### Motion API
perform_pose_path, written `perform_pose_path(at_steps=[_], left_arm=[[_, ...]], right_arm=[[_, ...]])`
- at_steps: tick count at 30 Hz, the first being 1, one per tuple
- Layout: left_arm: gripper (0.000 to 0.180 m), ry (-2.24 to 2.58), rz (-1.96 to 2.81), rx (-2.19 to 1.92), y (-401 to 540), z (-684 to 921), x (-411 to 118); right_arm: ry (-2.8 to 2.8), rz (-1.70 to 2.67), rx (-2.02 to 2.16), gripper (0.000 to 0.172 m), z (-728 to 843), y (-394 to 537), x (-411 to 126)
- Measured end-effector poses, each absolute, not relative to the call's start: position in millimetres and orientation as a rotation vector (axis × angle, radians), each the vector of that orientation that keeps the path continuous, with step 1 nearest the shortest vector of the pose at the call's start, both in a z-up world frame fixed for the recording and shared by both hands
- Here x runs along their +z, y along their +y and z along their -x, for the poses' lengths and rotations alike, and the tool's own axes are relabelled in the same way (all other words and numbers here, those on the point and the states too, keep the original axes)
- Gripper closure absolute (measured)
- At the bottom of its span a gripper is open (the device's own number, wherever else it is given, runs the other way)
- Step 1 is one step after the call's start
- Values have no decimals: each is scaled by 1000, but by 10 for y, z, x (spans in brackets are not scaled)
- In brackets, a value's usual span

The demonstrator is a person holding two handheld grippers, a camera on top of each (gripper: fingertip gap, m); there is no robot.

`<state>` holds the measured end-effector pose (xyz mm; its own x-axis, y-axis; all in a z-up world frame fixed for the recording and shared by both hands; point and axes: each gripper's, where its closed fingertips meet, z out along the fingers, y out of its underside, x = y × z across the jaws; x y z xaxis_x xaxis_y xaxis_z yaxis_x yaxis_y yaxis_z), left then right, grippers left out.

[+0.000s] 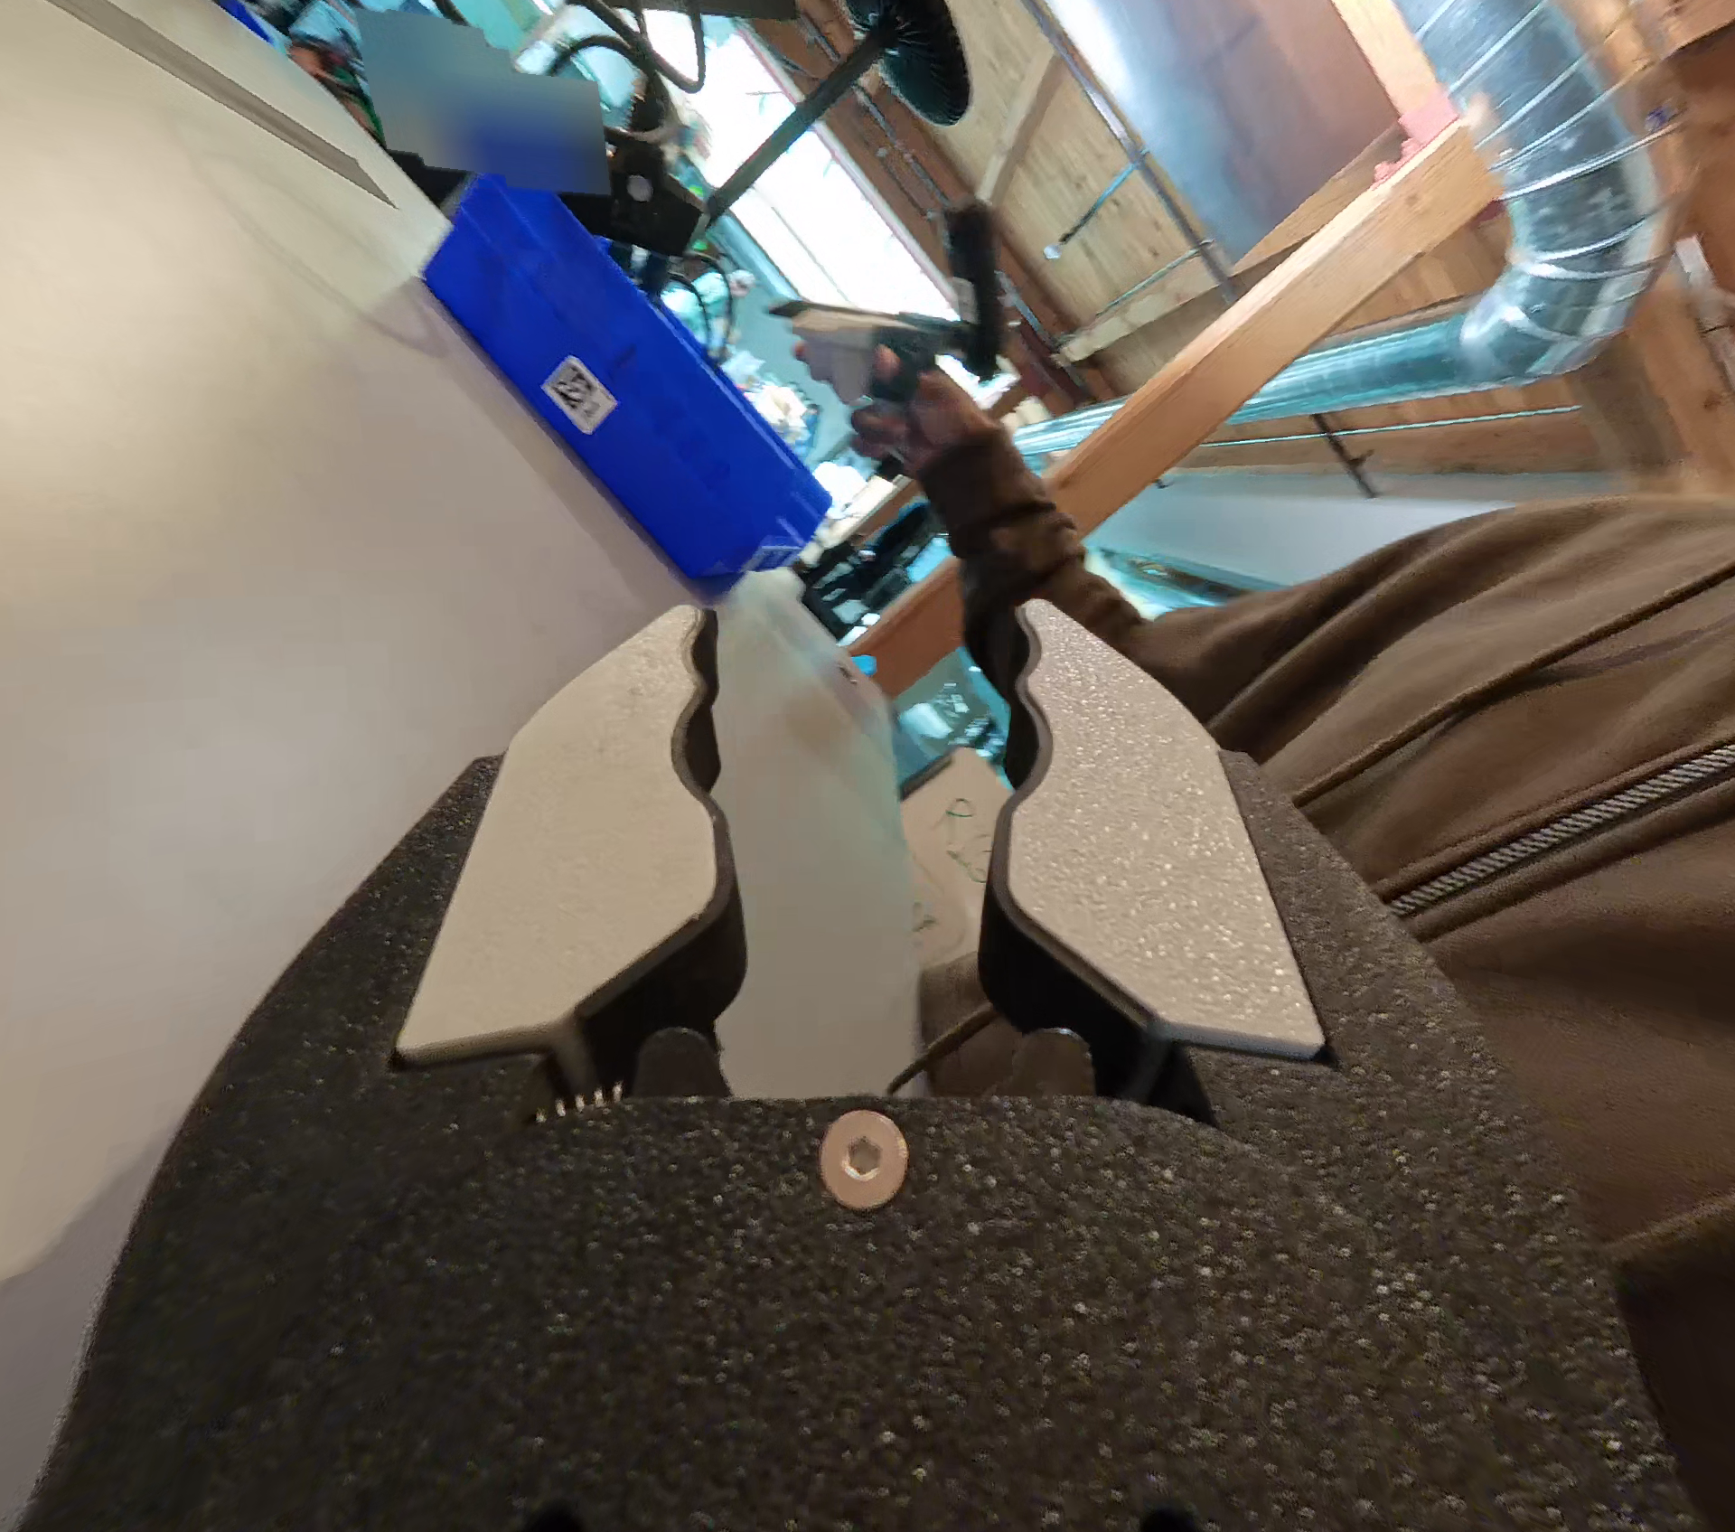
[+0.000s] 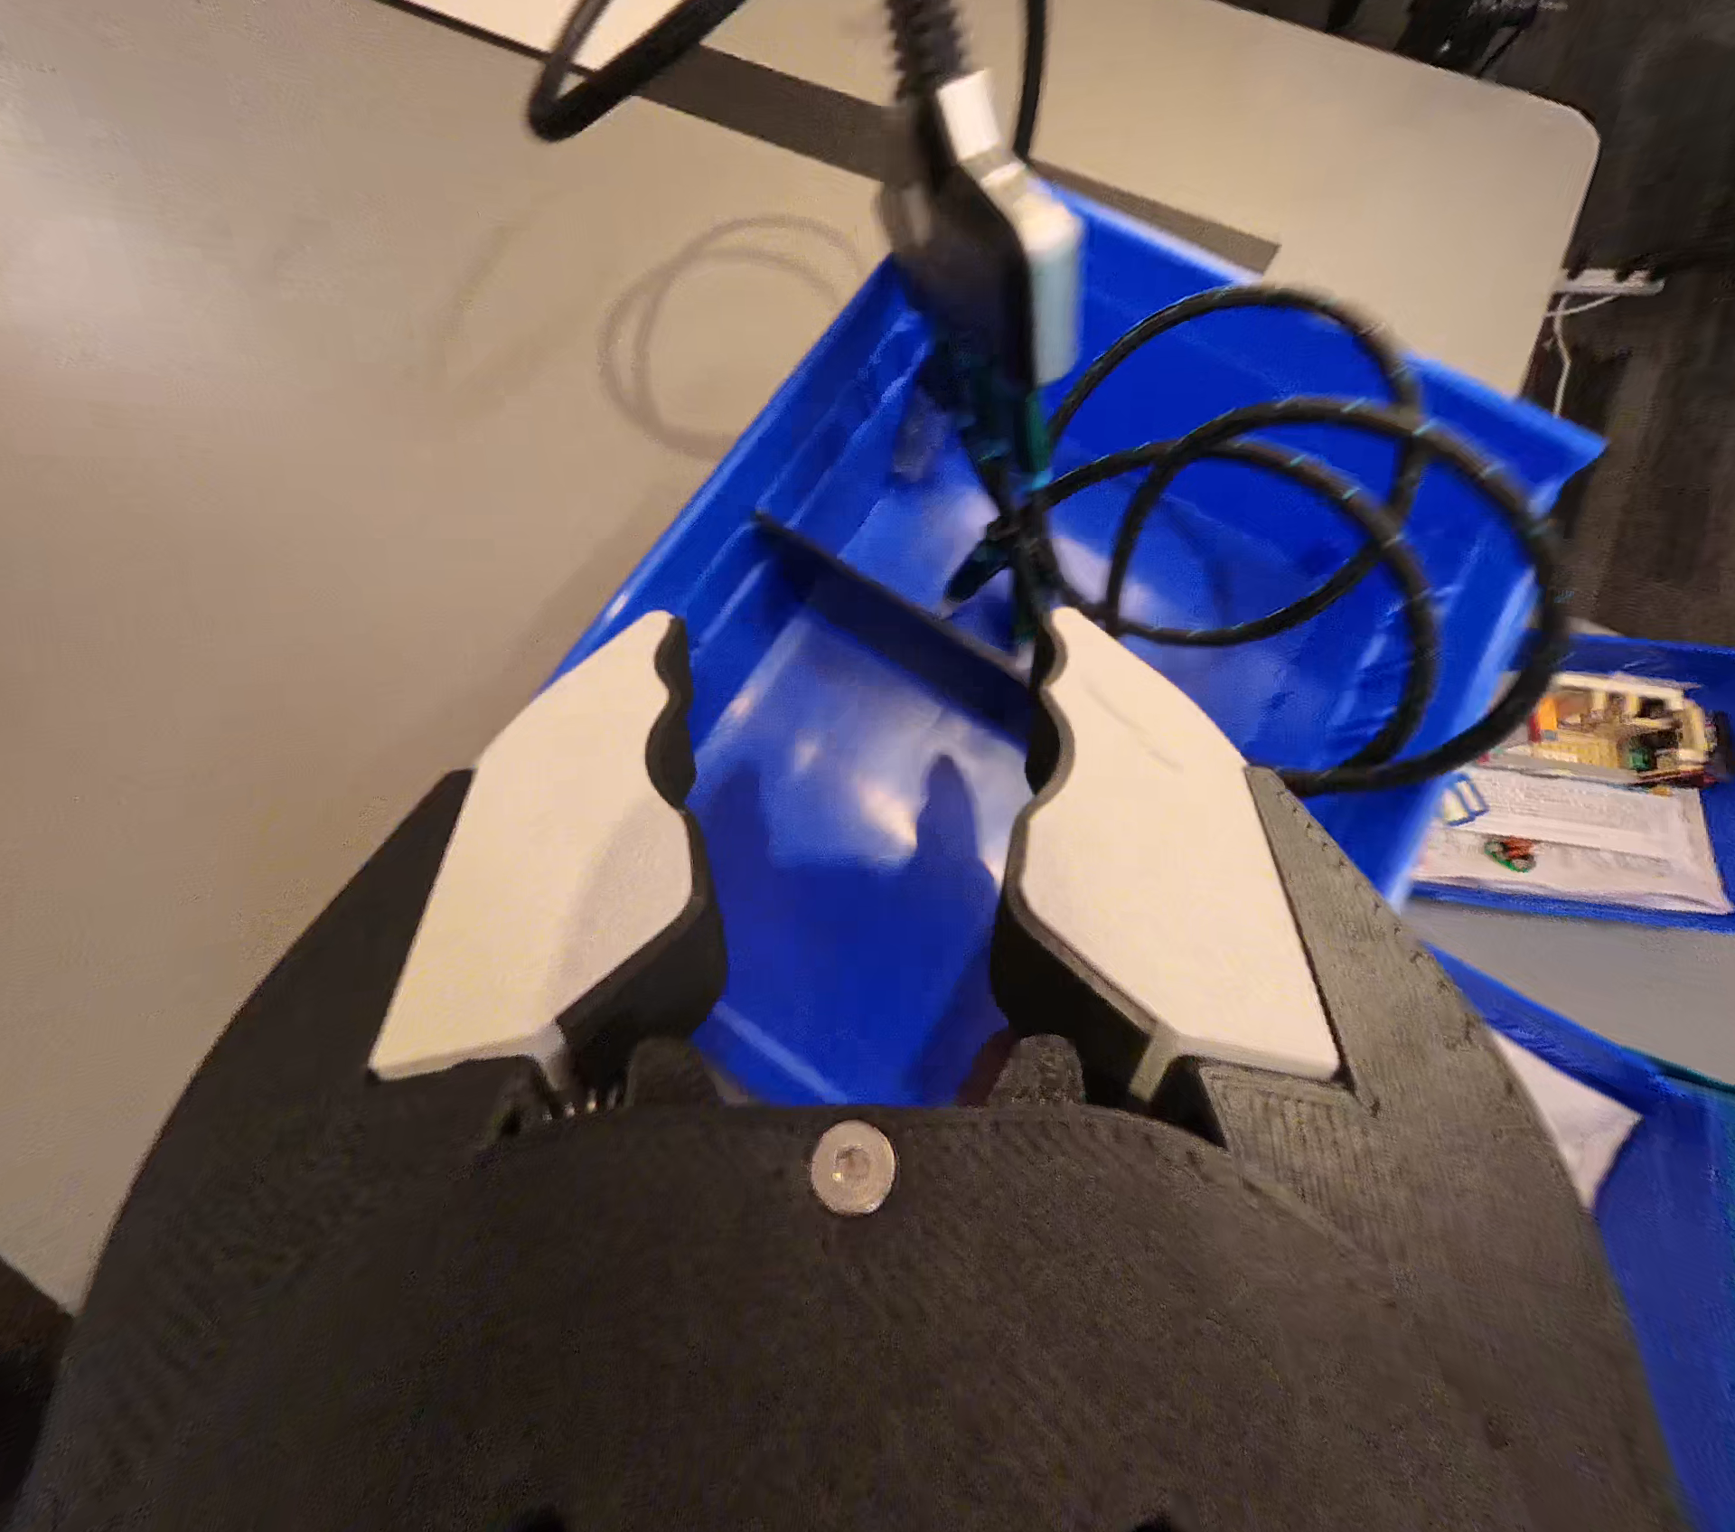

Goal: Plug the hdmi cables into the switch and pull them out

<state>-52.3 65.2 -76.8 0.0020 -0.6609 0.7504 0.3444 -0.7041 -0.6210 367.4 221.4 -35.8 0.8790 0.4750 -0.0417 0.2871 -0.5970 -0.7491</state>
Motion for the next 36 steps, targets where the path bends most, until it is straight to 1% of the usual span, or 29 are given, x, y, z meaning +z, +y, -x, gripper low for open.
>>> perform_pose_path(at_steps=[4,6,10,13,16,18,20,23,24,26,29,30,31,33,36], left_arm=[[116,322,1668,-1420,925,759,-857],[116,311,1683,-1276,1076,914,-828],[110,280,1753,-962,1348,1369,-824],[100,200,1843,-551,1436,2126,-837],[92,77,1799,-122,1235,3139,-586],[90,41,1843,58,1059,3628,-530],[88,25,1981,99,991,3859,-684],[90,-45,2271,89,971,4058,-1171],[99,-56,2333,62,979,4083,-1292],[121,-55,2368,-13,1041,4079,-1407],[161,-7,2320,-87,1155,4068,-1424],[169,11,2279,-79,1189,4084,-1394],[174,26,2259,-29,1204,4135,-1386],[178,63,2260,37,1157,4195,-1382],[179,124,2231,-54,981,4082,-1316]], right_arm=[[-374,2168,381,91,-3195,1619,-567],[-269,2130,438,90,-2973,1447,-698],[-235,2155,305,85,-2794,1385,-1007],[-302,2186,225,87,-2713,1409,-1116],[-326,2202,150,99,-2745,1467,-1157],[-328,2223,125,109,-2776,1510,-1178],[-339,2257,105,119,-2795,1547,-1210],[-355,2327,46,147,-2835,1583,-1289],[-353,2352,19,153,-2857,1588,-1320],[-347,2364,-14,155,-2871,1591,-1336],[-357,2368,-53,158,-2893,1572,-1336],[-370,2368,-68,159,-2906,1557,-1336],[-383,2367,-87,161,-2924,1539,-1333],[-408,2367,-129,164,-2967,1485,-1330],[-444,2357,-135,166,-2994,1369,-1328]])
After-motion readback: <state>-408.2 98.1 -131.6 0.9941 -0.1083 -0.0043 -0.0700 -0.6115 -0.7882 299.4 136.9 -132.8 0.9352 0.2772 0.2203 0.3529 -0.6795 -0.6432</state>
